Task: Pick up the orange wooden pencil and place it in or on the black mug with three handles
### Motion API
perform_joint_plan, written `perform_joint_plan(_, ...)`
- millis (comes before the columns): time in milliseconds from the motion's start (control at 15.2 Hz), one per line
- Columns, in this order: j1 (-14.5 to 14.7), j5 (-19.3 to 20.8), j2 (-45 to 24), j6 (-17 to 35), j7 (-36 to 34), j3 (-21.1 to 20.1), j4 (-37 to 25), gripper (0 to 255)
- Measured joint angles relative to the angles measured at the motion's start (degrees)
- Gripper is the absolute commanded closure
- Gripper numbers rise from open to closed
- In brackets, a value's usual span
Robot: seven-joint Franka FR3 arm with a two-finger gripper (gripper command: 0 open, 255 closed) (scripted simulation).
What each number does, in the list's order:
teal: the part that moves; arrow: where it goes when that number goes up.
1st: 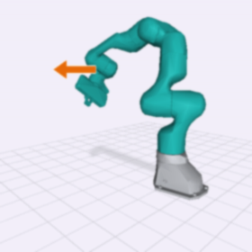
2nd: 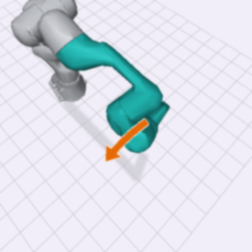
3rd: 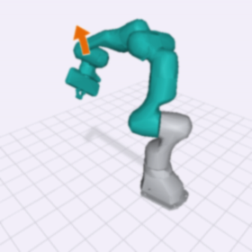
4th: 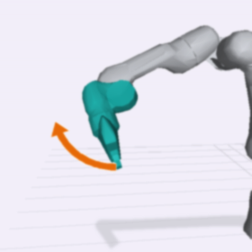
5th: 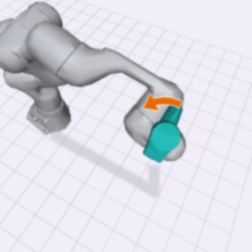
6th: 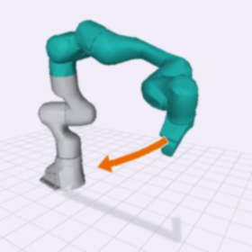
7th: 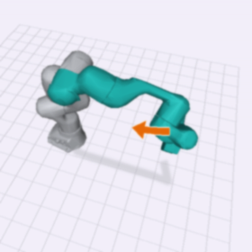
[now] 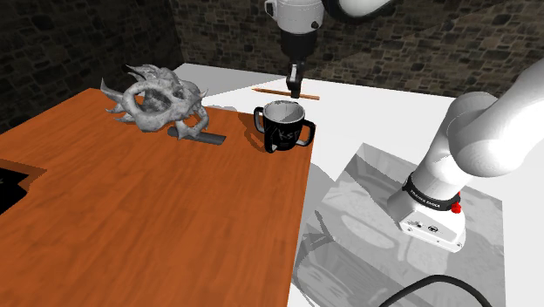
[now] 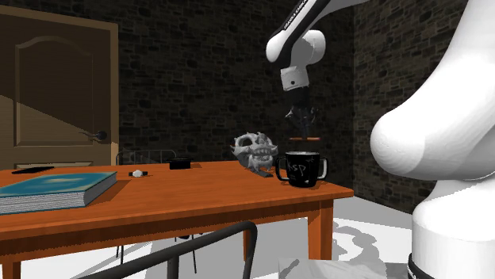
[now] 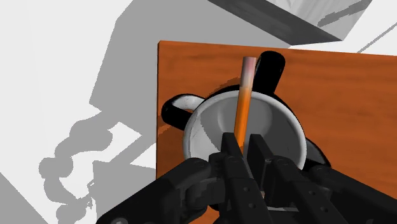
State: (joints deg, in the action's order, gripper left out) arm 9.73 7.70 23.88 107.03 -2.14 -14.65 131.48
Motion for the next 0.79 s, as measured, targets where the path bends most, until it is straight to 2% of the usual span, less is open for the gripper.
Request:
perform_joint_plan(528,0.0,0.4,-1.3,6.0,-1.5,-0.5,4.9,255)
perform_joint_plan(792,0.0,0.5,-1.4,6.5,-1.7,-0.5,5.2,255)
